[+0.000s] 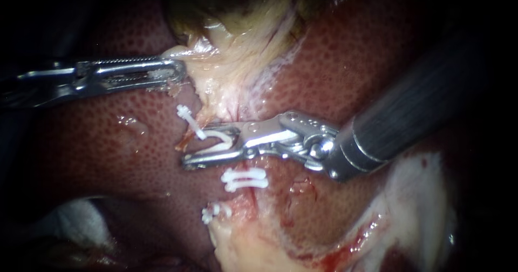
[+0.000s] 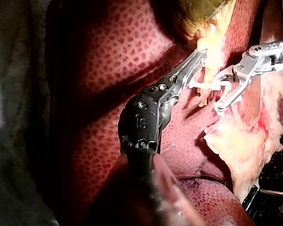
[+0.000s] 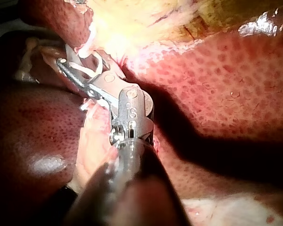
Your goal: Clipping third clip right tube
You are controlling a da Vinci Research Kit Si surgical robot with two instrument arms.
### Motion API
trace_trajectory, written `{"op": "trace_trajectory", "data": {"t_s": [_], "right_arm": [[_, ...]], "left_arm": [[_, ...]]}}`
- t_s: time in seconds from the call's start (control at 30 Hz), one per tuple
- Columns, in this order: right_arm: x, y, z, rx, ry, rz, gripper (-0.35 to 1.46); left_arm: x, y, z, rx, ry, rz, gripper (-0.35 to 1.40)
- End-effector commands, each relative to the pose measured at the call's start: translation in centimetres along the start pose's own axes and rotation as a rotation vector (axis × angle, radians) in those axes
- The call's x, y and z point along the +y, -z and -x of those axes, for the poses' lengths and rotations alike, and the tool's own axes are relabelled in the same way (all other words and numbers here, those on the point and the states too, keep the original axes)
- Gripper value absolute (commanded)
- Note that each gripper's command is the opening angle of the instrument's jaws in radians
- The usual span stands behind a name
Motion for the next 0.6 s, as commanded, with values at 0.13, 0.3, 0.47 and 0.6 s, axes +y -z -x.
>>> {"op": "trace_trajectory", "data": {"t_s": [0.13,0.3,0.47,0.6], "right_arm": [[0.0,0.0,0.0,0.0,0.0,0.0,0.49],[-0.01,0.0,0.0,0.0,0.0,0.0,0.49],[-0.02,0.01,0.01,0.0,0.001,-0.001,0.49],[-0.03,0.04,0.02,-0.001,0.001,-0.004,0.49]], "left_arm": [[0.0,0.0,0.0,0.0,0.0,0.0,-0.35],[0.0,0.0,0.0,0.0,0.0,0.0,-0.35],[0.0,0.0,0.0,0.0,0.0,0.0,-0.35],[0.0,0.01,0.0,0.0,0.0,0.0,-0.35]]}}
